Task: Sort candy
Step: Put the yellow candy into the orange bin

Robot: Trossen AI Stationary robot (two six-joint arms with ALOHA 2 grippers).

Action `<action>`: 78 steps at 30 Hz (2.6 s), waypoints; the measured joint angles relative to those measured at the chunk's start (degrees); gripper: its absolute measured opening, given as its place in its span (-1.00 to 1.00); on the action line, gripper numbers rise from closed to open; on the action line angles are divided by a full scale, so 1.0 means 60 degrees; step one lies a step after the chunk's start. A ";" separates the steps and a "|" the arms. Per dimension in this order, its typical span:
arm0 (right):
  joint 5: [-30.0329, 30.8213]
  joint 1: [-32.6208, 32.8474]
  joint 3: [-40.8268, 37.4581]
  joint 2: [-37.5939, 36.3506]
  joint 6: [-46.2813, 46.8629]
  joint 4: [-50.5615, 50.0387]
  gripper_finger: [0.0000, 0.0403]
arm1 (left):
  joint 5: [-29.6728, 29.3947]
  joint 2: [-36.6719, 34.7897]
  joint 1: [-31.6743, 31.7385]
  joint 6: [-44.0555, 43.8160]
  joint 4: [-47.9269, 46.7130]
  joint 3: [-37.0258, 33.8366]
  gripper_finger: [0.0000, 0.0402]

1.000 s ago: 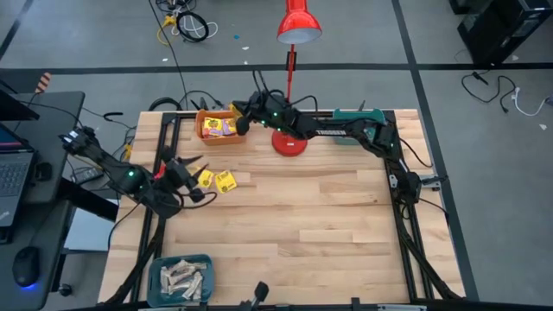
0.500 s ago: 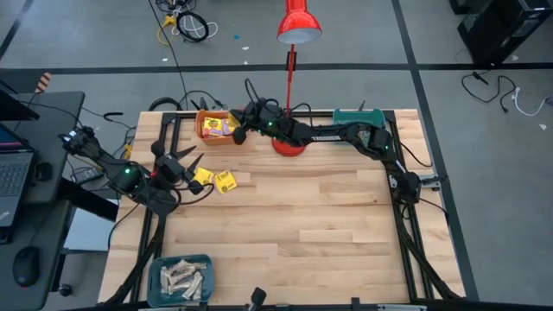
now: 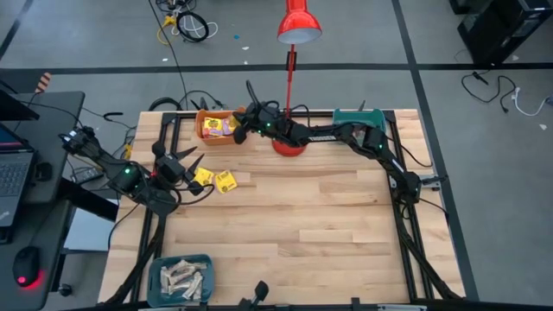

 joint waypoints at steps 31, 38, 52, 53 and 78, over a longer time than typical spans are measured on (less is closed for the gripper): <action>-0.0026 -0.0050 -0.0004 -0.0004 0.0350 -0.1182 -0.59 | 0.0091 0.0004 0.0000 -0.0047 -0.0004 0.0000 -0.30; -0.0506 -0.0002 -0.0004 -0.0004 0.0027 -0.1084 -0.59 | 0.0796 0.0004 0.0000 -0.0231 -0.0009 0.0000 -0.30; -0.1362 0.1094 -0.0004 -0.1362 -0.2209 -0.2940 -0.71 | 0.5978 0.0191 0.0000 -0.2540 -0.0147 -0.0026 -0.30; -0.1375 0.1193 -0.0004 -0.1621 -0.2305 -0.3550 -0.73 | 0.5778 0.0239 0.0000 -0.2638 -0.0126 -0.0072 -0.30; -0.0140 0.4182 -0.0004 -0.6959 -0.2820 -1.1944 -0.99 | 0.6964 0.4391 0.2424 -0.2715 0.1942 -0.0882 -0.30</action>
